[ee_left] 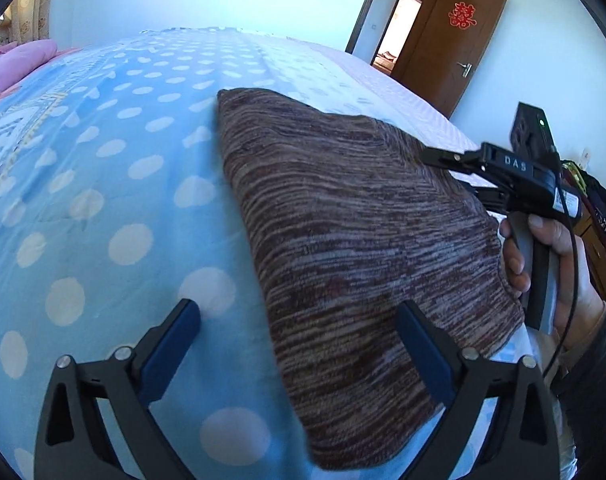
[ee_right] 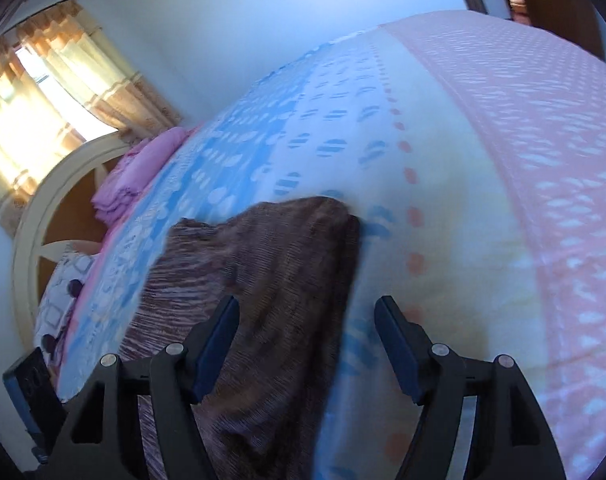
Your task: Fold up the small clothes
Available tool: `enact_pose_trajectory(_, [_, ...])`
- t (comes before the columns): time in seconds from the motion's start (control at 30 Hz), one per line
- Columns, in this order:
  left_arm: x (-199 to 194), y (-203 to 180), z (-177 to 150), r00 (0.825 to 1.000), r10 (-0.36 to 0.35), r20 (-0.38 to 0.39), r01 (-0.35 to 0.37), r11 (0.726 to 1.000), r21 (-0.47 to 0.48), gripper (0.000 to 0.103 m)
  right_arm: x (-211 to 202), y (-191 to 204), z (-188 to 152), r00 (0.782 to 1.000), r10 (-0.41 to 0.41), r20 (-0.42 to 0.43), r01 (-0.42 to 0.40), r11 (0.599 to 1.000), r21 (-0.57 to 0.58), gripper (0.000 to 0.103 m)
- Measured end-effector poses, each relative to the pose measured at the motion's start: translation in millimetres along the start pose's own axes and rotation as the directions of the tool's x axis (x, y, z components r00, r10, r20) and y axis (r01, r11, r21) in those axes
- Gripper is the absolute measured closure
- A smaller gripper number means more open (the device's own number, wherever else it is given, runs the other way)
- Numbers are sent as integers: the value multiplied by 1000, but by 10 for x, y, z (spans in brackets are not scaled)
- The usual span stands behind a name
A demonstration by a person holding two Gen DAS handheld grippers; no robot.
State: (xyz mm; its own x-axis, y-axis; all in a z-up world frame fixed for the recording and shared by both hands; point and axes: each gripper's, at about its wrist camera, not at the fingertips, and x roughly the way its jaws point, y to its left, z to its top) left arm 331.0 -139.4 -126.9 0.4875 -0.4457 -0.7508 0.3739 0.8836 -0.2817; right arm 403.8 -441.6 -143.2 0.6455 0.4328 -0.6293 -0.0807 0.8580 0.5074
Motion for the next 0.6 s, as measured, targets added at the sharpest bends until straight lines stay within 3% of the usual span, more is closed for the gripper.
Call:
enact_pose_trajectory(0.23, [102, -112, 21, 998, 61, -29, -59, 996, 68, 3, 252, 12, 159, 1000, -8, -21, 8, 1000, -5, 36])
enact_pose_trajectory(0.27, [96, -124, 13, 998, 62, -30, -60, 996, 71, 3, 269, -3, 178, 1000, 3, -14, -3, 1000, 3, 46])
enact_pose_trajectory(0.3, [101, -123, 17, 998, 60, -30, -58, 996, 73, 3, 289, -1, 182, 1000, 27, -16, -27, 1000, 3, 65])
enact_pose_trajectory(0.33, [102, -126, 16, 998, 58, -31, -56, 996, 75, 3, 318, 6, 171, 998, 48, -31, -49, 999, -3, 69])
enact_pose_trajectory(0.43, [98, -139, 15, 998, 54, -31, -51, 996, 78, 4, 349, 90, 128, 997, 60, -42, -62, 997, -53, 72])
enact_pose_trajectory(0.6, [86, -185, 16, 999, 39, -21, -36, 994, 99, 14, 375, 33, 124, 996, 79, -47, -80, 997, -21, 72])
